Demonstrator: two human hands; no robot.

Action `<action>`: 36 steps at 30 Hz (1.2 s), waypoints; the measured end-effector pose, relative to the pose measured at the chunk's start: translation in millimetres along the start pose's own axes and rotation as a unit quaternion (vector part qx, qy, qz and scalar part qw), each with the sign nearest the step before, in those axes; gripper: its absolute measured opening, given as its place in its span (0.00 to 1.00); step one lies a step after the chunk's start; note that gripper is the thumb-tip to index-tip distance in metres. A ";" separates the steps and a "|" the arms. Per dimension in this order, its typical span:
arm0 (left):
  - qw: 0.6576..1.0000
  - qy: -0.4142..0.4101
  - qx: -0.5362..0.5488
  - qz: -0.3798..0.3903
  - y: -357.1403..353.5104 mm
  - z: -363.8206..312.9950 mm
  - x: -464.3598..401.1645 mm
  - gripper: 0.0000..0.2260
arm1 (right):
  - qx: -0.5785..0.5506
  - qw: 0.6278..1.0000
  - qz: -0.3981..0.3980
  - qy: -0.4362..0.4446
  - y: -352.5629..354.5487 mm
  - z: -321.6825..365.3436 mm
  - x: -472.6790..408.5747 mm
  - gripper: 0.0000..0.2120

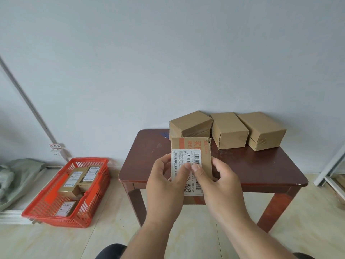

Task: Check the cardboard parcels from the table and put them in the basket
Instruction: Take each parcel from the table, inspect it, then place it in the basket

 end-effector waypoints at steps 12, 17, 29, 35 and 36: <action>1.000 0.005 -0.015 0.019 -5.2 -0.9 7.1 0.14 | 0.004 0.999 -0.034 -0.029 6.9 8.7 -6.5 0.10; 0.998 0.001 -0.055 0.027 0.1 -3.3 1.8 0.21 | 0.023 0.998 -0.045 -0.025 6.2 8.5 1.5 0.11; 0.994 -0.012 -0.108 0.033 5.3 -10.7 1.1 0.17 | 0.084 0.993 -0.067 -0.042 10.3 20.3 -1.9 0.19; 0.998 -0.004 -0.060 0.002 8.3 -18.2 -1.5 0.16 | 0.138 0.989 -0.052 -0.009 11.7 32.8 -0.2 0.21; 0.999 -0.002 -0.050 -0.003 8.6 -19.9 -1.3 0.17 | 0.139 0.989 -0.049 -0.003 11.5 33.9 0.8 0.22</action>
Point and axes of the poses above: each hand's wrist, its own x-axis away from the middle knuckle, its own y-axis out of the back of the hand, z = x × y, the point moved 4 cm from there along -x, towards the middle knuckle, and after that the axes turned 9 degrees about y, right-handed, at the moved point
